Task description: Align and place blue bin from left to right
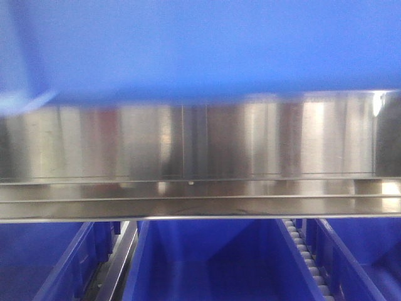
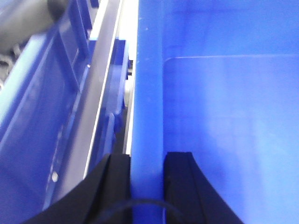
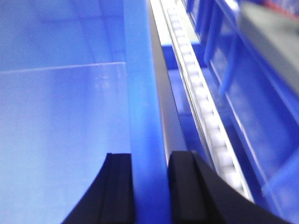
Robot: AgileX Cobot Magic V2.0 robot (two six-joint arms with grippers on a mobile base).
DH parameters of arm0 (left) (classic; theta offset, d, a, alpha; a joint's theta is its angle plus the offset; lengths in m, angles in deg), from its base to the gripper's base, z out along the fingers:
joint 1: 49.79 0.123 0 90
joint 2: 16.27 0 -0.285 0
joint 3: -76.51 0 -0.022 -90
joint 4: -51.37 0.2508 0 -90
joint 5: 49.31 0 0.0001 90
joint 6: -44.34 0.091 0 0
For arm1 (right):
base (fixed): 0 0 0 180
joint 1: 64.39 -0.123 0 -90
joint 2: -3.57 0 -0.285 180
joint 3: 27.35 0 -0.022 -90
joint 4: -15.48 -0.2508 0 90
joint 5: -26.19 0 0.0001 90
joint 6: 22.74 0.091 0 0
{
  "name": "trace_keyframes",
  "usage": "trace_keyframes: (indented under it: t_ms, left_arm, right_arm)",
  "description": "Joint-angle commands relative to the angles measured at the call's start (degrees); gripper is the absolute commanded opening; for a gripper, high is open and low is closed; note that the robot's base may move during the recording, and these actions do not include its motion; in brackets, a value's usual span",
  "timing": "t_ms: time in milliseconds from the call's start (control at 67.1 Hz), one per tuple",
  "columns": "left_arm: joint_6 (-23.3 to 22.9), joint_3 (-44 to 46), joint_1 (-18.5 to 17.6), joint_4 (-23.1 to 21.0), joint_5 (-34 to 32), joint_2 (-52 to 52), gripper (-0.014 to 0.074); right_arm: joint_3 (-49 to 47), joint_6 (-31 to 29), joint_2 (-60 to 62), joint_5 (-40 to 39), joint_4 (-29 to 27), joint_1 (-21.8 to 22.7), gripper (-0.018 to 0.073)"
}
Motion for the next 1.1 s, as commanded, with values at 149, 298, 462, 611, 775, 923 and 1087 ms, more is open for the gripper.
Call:
trace_keyframes:
  t_ms: [149,298,462,611,775,923,1087]
  left_arm:
    - [-3.86,-8.01,-2.22,-1.90,-8.38,6.78,-0.0111]
    - [-3.86,-9.61,-2.22,-1.40,-8.92,8.05,-0.0111]
    - [-3.86,-9.61,-2.22,-1.09,-11.04,8.03,-0.0111]
    - [-3.86,-9.61,-2.22,-1.09,-11.03,8.03,-0.0111]
    - [-3.86,-9.61,-2.22,-1.09,-10.91,8.03,-0.0111]
    - [-3.86,-9.61,-2.22,-1.09,-10.91,8.03,-0.0111]
    - [-3.00,-9.61,-2.22,-1.09,-10.91,8.03,-0.0111]
  right_arm:
    - [3.76,6.45,2.80,-6.89,2.34,-5.39,-0.0077]
    - [3.76,6.57,2.80,-5.60,2.34,-5.48,-0.0077]
    - [4.63,6.80,2.84,-5.19,2.65,-7.38,-0.0077]
    - [5.10,7.87,2.84,-5.32,4.39,-9.37,-0.0077]
    - [5.10,8.76,2.84,-5.24,4.90,-9.37,-0.0077]
    - [5.10,8.76,2.84,-5.12,4.90,-9.37,-0.0078]
    - [5.10,8.88,2.84,-5.12,4.90,-9.37,-0.0078]
